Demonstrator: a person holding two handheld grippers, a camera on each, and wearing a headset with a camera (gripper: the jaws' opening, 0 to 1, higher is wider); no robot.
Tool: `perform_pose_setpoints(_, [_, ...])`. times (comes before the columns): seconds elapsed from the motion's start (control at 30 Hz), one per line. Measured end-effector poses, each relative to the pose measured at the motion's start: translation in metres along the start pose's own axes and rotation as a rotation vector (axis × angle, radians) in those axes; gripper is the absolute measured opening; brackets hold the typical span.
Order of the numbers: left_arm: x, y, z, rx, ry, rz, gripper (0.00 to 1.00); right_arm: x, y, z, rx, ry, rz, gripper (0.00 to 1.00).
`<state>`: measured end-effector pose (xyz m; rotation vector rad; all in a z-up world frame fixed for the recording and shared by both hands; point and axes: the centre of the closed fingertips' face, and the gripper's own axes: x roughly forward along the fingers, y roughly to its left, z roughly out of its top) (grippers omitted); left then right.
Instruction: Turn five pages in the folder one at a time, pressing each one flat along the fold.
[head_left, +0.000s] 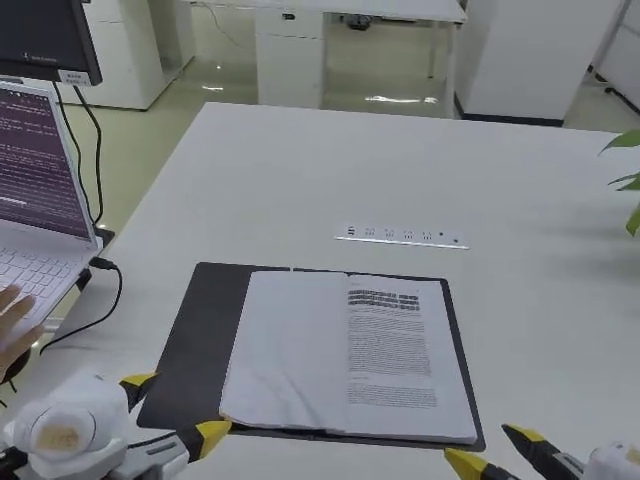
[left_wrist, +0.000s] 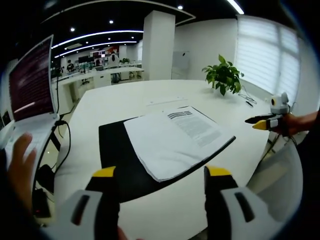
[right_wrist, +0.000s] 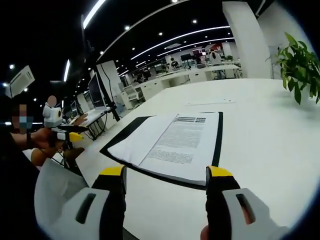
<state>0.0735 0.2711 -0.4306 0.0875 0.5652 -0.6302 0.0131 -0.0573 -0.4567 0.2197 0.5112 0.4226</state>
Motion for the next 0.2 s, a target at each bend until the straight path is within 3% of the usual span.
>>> perform_pose_setpoints(0.2, [-0.0066, 0.0018, -0.0035, -0.014, -0.005, 0.023, 0.73, -0.0024, 0.0038, -0.0028, 0.008, 0.010, 0.004, 0.65])
